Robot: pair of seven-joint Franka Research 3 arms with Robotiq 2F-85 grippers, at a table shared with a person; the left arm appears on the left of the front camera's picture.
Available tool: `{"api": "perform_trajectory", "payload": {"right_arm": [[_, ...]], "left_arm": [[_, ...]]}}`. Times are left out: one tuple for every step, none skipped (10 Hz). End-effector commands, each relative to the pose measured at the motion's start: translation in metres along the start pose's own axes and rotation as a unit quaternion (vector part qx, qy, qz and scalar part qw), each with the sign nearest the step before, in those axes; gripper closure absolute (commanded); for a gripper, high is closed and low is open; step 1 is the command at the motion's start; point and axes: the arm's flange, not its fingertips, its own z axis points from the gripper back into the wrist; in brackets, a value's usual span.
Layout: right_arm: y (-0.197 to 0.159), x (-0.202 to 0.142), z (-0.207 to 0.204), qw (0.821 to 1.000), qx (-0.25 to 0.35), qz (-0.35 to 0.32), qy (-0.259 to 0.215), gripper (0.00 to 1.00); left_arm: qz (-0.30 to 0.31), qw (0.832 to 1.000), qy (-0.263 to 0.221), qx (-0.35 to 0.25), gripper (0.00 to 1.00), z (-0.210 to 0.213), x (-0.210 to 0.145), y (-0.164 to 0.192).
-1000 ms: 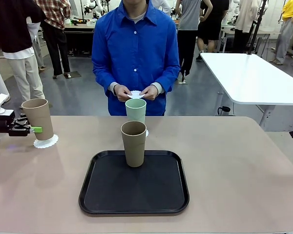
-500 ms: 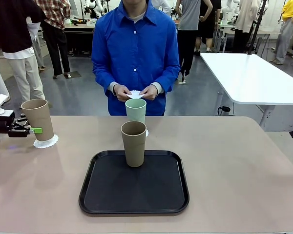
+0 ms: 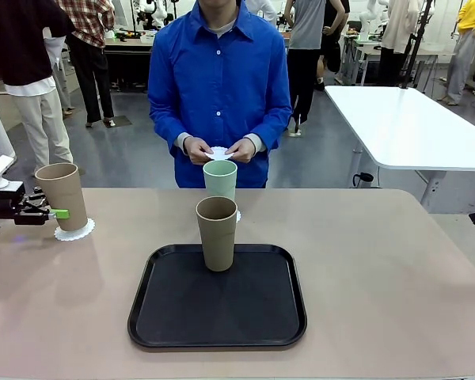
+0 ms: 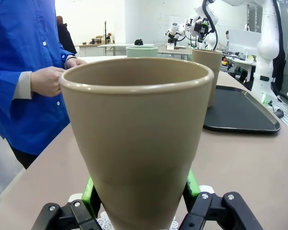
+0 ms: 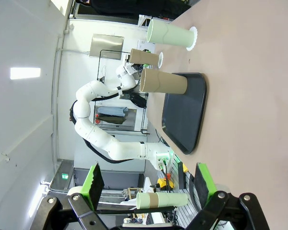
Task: Place coasters on the table and set cups on them.
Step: Take one Reusable plastic cup from the Flat Tray and place it on a coaster set by the human.
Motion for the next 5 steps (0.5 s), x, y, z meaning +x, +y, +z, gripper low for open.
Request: {"api": "perform_trajectory", "payload": {"right_arm": [[0.0,0.0,-0.001,1.0,0.005,0.002,0.0,0.0],[0.0,0.0,-0.001,1.0,0.005,0.002,0.0,0.0],[0.0,0.0,-0.001,1.0,0.005,0.002,0.0,0.0],[0.0,0.0,-0.001,1.0,0.005,0.002,0.0,0.0],[0.0,0.0,-0.001,1.0,0.005,0.002,0.0,0.0]], "left_arm": [[-0.012,1.0,-0.01,0.0,0.17,0.002,-0.001,-0.002],[-0.009,1.0,-0.009,0.005,0.17,0.002,-0.004,-0.002],[-0.011,1.0,-0.009,0.003,0.17,0.003,-0.006,-0.002],[-0.009,1.0,-0.008,0.001,0.17,0.002,-0.007,0.0],[-0.006,1.0,-0.011,0.0,0.17,0.001,-0.012,0.003]]}}
